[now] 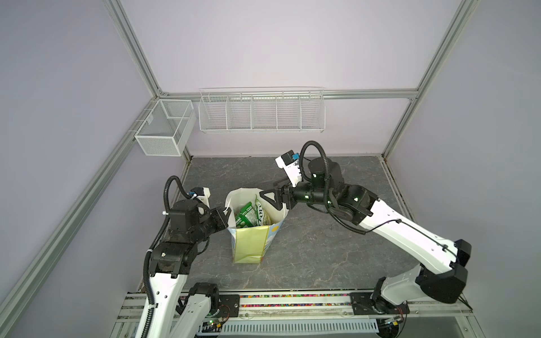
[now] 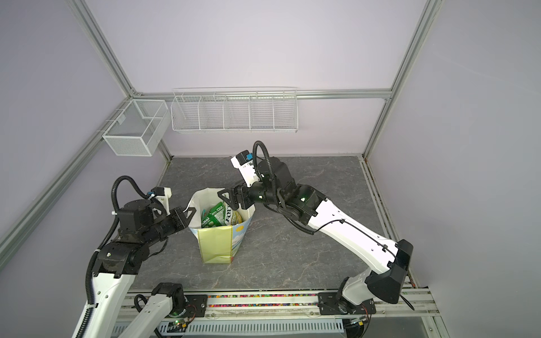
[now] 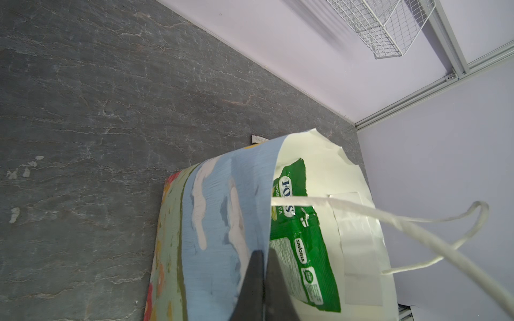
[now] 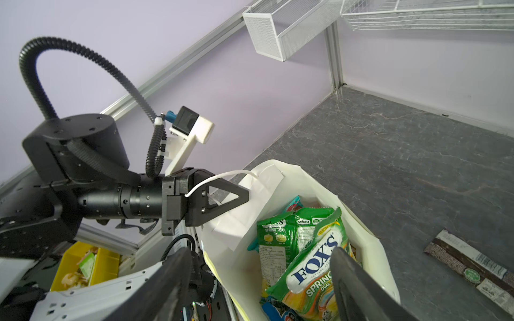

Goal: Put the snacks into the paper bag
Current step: 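Open the right gripper to release the green packet inside the bag, then withdraw the right gripper from the bag toward the brown chocolate bar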

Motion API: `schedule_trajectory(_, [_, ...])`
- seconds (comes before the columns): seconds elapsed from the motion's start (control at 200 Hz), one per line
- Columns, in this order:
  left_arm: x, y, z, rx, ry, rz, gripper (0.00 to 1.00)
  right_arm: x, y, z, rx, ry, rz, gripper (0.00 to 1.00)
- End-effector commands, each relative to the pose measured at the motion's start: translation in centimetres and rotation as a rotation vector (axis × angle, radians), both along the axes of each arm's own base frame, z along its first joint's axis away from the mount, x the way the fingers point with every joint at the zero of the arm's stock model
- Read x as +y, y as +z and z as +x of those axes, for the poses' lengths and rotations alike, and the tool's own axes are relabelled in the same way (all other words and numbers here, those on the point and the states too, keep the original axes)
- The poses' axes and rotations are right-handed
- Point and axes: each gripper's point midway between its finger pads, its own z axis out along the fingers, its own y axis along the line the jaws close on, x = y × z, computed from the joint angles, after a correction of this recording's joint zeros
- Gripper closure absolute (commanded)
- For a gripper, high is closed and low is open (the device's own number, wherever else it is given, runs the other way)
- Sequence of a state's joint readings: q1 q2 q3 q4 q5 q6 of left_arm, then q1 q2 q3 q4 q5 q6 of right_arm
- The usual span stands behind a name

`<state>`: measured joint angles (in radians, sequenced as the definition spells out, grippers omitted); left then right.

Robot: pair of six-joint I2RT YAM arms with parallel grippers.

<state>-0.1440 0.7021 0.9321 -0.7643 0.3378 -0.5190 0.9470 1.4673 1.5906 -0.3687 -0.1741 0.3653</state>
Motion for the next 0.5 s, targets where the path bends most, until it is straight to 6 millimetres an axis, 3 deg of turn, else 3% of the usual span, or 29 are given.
schedule_trajectory(0.0, [0.2, 1.8, 0.2, -0.069, 0.007, -0.002, 1.00, -1.8, -0.3, 1.0, -0.018, -0.069, -0.023, 0.14])
schedule_trajectory(0.225, [0.2, 1.6, 0.4, -0.067, 0.010, -0.001, 1.00, -4.1, -1.3, 3.0, 0.021, -0.159, -0.037, 0.10])
schedule_trajectory(0.495, [0.3, 1.5, 0.5, -0.069, 0.012, 0.003, 1.00, -7.0, -4.3, 5.9, 0.100, -0.280, -0.112, 0.07])
